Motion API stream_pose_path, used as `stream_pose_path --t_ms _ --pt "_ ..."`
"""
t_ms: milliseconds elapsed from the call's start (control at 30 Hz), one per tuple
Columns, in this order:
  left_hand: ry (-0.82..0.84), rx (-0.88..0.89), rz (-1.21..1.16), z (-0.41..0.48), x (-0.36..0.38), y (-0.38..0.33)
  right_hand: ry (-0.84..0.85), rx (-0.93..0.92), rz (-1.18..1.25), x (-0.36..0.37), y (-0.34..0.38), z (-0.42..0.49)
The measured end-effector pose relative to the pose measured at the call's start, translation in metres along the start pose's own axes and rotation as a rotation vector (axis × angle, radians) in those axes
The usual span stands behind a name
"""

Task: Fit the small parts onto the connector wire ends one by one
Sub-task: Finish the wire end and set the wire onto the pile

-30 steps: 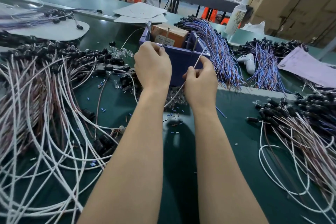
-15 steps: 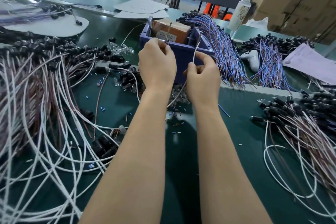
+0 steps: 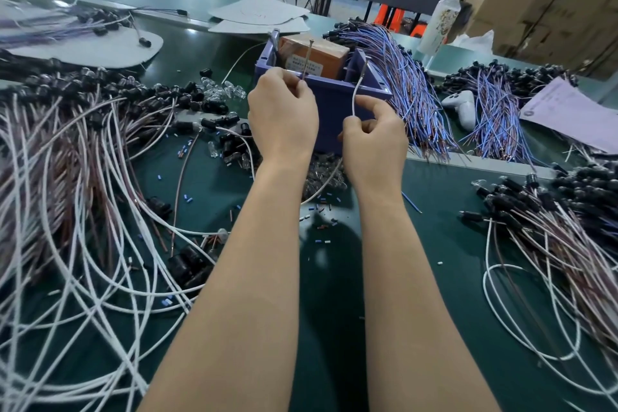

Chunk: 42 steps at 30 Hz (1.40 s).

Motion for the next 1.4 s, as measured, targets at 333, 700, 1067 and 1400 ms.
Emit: stream_pose_path --t_ms 333,700,1067,1400 --pt "0.008 -0.081 -0.086 0.0 0.0 0.007 -0.021 0.009 -0.012 -0.001 -0.001 0.001" --pt "-0.021 -0.057 -0.089 -0.002 0.001 0.006 -0.009 0.011 -0.016 -0.001 0.0 0.001" --pt "-0.037 -0.067 -0.14 0.0 -0.001 0.008 -0.003 0.022 -0.013 0.001 -0.002 0.0" --pt "0.023 0.015 -0.056 0.0 0.004 -0.003 -0.01 0.013 -0.022 0.0 -0.001 0.0"
Point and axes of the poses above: each hand's wrist, its own z-axis towards the middle knuckle, its own x-axis out of the palm, y = z × x, the point moved 9 cm from there along z, towards the middle knuckle, and after that the axes turned 4 degrees about -x, right-handed, at the moved point
